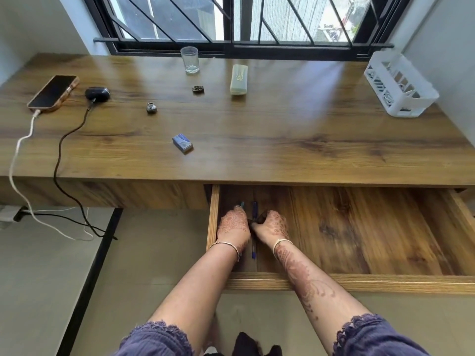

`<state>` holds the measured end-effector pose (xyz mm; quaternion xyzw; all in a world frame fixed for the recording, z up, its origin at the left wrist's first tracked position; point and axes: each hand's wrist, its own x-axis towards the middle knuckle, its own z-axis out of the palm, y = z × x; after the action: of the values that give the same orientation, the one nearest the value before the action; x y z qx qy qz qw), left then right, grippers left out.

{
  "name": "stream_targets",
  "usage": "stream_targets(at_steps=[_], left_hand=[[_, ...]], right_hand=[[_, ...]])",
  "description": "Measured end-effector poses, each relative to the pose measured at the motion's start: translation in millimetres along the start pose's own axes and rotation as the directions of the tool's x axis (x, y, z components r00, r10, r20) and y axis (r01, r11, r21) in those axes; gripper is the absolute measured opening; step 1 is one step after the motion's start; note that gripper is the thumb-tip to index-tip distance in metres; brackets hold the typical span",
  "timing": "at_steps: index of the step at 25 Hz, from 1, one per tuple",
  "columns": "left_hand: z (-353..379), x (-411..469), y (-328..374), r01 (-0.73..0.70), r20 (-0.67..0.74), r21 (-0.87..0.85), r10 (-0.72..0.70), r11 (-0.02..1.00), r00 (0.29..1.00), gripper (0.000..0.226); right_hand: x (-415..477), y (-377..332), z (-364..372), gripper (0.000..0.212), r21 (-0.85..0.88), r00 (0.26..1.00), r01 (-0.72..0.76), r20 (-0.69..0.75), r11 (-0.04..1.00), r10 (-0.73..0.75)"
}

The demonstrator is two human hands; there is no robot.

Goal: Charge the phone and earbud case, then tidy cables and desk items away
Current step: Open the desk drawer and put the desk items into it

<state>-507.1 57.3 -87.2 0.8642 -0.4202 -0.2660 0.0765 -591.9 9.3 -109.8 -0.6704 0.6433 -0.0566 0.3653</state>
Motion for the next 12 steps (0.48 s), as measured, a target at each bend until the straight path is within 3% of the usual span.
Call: stream_targets(at_steps=[6,12], left_hand=[[-15,-12,2,-0.073,-0.079,-0.068,0.067,0.995,0.995,0.051],[-55,-17,4,-0.154,-0.184,-0.309,0.100,0.938,0.978,0.025]], right_hand=[[-16,-2,-15,0.022,0.057,0.984,0.097,-0.154,0.994,-0.088],[-35,-29,-42,0.020,-0.019,0.908,0.290,-0.311,0.957,-0.282]])
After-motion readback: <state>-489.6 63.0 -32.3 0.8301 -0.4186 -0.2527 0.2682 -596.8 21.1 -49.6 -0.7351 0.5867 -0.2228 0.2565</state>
